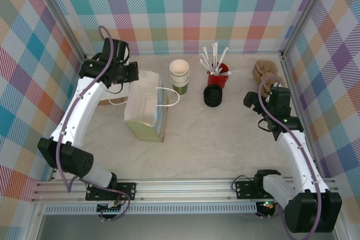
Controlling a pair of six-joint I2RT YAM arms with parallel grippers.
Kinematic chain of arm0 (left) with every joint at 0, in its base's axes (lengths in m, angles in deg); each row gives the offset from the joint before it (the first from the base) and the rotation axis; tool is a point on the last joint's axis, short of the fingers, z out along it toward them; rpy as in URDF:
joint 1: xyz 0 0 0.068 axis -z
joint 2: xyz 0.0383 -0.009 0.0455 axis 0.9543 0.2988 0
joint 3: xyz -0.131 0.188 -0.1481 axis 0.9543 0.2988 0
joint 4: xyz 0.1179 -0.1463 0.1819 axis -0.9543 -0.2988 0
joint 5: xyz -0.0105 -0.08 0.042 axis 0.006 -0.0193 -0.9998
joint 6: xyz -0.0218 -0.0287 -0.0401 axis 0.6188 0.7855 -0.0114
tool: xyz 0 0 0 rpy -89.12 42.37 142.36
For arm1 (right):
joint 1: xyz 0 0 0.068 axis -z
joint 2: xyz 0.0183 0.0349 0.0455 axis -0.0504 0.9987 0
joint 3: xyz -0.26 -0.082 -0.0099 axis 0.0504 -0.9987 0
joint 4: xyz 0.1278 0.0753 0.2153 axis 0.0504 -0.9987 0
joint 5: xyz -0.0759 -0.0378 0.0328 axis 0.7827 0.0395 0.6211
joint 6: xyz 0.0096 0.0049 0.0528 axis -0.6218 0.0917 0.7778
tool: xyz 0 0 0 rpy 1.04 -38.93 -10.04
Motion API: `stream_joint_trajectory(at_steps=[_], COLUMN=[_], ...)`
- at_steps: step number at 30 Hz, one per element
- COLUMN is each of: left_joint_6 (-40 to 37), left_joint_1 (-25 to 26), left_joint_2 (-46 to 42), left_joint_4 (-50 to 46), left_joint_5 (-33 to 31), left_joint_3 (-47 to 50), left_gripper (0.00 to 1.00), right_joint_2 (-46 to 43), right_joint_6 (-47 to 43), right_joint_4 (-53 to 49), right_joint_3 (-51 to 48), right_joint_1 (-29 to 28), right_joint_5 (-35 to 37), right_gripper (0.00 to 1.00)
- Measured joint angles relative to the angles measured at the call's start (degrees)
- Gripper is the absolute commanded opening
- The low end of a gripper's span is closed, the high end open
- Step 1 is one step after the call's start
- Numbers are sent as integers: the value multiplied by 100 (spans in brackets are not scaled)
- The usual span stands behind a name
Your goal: Pack the takeout coffee
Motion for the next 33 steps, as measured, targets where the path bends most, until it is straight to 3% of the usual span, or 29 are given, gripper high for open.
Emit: stream_joint_trajectory(at_steps=[9,18,24,29,33], left_joint_6=[-393,-577,-610,-636,-671], left_joint_1=[-592,-1019,-1182,-1244,-1290], left_joint_2=[1097,2549,3397,3593,3421], left_joint_4=[-11,-273,-601,-809,-861], left_joint_5=[588,955,1040,1062,1102], left_joint_3=[-1368,-3123,-4212,-4647,-4673], left_gripper=[0,0,30,59,68], right_joint_2=[-4,446,1279,2153,2911], right_joint_6=[212,778,1003,1119,1163], right_joint_4=[-407,-619,-859,-920,-918], right_joint_3=[520,1390,2271,3220,3967], right_joint_1=[-81,-660,-1482,-2129,-2433], right_joint_5=[-667,-1088,-942,-817,-824], right_gripper=[95,92,88,82,75])
